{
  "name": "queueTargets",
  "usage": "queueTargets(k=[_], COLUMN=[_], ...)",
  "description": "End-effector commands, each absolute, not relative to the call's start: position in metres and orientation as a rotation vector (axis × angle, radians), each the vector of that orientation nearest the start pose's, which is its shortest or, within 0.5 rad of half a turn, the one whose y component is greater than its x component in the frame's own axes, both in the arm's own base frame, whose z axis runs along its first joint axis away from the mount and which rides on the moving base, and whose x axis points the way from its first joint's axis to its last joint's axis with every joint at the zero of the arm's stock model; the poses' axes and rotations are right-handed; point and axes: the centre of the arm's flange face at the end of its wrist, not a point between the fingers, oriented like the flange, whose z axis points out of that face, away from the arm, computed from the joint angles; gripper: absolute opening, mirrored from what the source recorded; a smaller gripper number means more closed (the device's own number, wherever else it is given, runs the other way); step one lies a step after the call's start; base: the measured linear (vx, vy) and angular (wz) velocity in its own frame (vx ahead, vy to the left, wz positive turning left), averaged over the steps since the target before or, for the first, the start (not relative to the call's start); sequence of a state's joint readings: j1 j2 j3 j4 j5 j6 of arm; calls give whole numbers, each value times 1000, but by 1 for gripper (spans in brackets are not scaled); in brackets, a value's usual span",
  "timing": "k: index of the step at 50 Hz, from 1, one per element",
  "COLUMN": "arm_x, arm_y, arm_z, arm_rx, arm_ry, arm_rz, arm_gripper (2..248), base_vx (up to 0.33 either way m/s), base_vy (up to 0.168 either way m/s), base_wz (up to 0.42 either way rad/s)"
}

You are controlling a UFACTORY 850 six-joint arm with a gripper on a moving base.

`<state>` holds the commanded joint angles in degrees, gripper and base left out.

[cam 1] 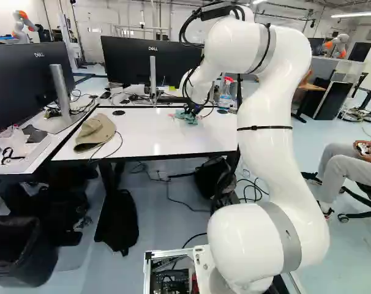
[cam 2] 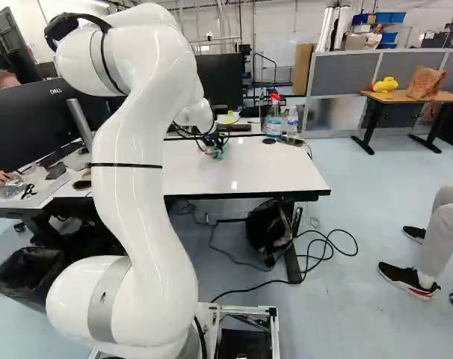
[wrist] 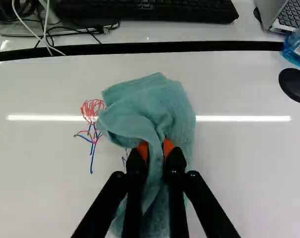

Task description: Clean the table with the green towel

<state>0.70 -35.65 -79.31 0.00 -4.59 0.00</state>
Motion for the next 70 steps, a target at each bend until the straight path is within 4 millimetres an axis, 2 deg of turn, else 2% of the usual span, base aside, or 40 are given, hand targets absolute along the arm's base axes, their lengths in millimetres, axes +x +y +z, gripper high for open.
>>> queueTargets(k=[20,37,51,70], arm_x=[722,736,731,705], arm_y=[14,39,63,85], arm_z=[402,400,400,404], arm_rx=[-2936,-2915,-2904,-2906], arm_ry=[-28,-77,-124,-174], arm_rz=[-1099,-1118,-1109,-1067], arm_gripper=[55,55,55,55], base_vx=[0,0,0,0], base_vy=[0,0,0,0], base_wz=[0,0,0,0])
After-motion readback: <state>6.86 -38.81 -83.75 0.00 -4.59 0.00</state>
